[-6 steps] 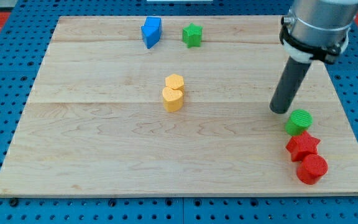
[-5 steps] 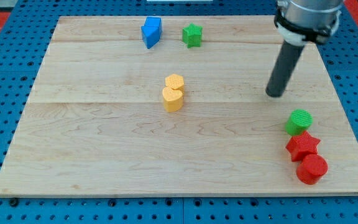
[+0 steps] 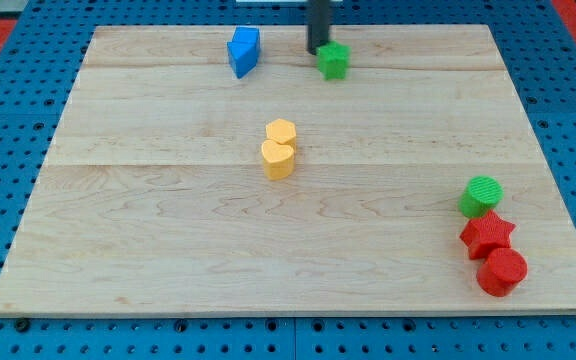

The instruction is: Move the green star to the top of green circle

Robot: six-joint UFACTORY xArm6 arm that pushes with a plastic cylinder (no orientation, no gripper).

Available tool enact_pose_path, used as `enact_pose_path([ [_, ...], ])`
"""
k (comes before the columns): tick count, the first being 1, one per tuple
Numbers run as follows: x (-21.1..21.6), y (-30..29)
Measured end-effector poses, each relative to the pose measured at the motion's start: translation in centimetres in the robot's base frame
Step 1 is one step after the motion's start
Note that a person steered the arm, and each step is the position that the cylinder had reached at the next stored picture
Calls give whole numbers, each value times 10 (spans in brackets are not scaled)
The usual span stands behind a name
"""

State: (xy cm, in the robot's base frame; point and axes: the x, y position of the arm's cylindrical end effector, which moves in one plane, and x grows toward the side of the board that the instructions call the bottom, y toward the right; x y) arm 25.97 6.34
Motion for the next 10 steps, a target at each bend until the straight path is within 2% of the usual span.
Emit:
enact_pose_path([
  [1, 55, 16],
  [3, 130, 94],
  [5, 99, 101],
  [7, 142, 109],
  [8, 121, 115],
  [10, 144, 148],
])
